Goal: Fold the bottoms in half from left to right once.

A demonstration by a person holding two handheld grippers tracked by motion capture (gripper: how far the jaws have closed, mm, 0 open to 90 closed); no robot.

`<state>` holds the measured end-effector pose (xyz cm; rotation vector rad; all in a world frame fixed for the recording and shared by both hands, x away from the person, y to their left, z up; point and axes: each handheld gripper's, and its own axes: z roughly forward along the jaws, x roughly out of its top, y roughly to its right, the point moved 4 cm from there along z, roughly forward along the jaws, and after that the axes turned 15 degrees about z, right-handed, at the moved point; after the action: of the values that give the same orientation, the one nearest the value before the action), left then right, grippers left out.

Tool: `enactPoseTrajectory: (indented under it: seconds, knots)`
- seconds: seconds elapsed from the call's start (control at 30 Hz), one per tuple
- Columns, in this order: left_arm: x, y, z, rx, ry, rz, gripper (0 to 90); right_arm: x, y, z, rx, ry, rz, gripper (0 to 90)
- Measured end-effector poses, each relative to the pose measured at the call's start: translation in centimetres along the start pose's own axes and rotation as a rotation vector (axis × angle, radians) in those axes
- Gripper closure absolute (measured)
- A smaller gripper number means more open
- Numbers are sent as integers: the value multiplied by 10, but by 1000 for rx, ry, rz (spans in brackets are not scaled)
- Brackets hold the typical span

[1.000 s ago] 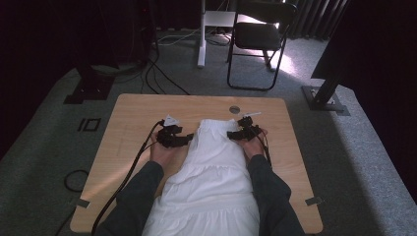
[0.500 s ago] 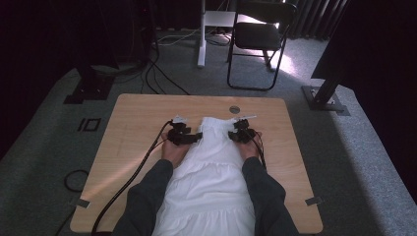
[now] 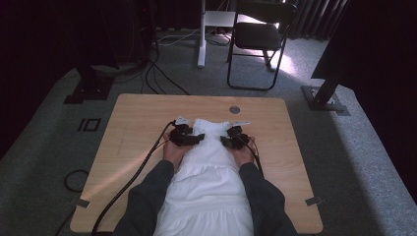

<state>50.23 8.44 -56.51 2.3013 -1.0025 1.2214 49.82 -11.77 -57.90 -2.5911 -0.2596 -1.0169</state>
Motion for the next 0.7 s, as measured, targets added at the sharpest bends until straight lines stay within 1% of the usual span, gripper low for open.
enactPoseTrajectory:
  seconds: [0.03, 0.07, 0.1, 0.13, 0.2, 0.3, 0.33, 0.43, 0.47, 0.5, 0.53, 0.57, 0.6, 0.67, 0.7]
  knots:
    - [-1, -1, 1, 10, -9, -6, 303, -1, -1, 0, 0, -2, -9, 631]
    - [-4, -5, 2, 30, -48, -30, 318, -2, -3, 0, -1, -3, -16, 630]
    - [-4, -5, 2, 30, -48, -30, 331, -2, -4, -1, -2, -3, -17, 630]
    - [-6, -6, 3, 30, -61, -35, 331, -2, -4, -1, -2, -3, -17, 630]
    - [-12, -8, 6, 41, -101, -24, 349, -1, -2, -1, 12, -5, -11, 629]
    - [-12, -8, 7, 51, -99, -19, 347, -1, -1, -1, 16, -8, -22, 627]
    - [-12, -9, 7, 54, -94, -29, 347, -1, -1, -1, 17, -9, -24, 627]
    - [-12, -8, 9, 51, -83, -34, 338, -1, -1, -1, 18, -10, -26, 625]
    - [-11, -7, 9, 38, -81, -38, 340, -1, -1, -1, 18, -9, -27, 623]
    - [-11, -6, 8, 23, -81, -43, 355, -1, -1, 0, 19, -8, -27, 622]
    - [-11, -6, 7, -2, -85, -57, 403, -1, -1, 0, 19, -8, -28, 620]
    - [-11, -7, 7, -6, -86, -68, 453, -1, -1, 0, 18, -7, -30, 619]
    - [-11, -7, 7, -11, -88, -78, 483, -1, -1, 0, 16, -8, -31, 615]
    - [-10, -6, 7, -17, -95, -84, 492, 0, -1, 0, 16, -9, -33, 612]
    - [-10, -6, 7, -17, -97, -79, 496, 0, 0, 0, 15, -8, -34, 610]
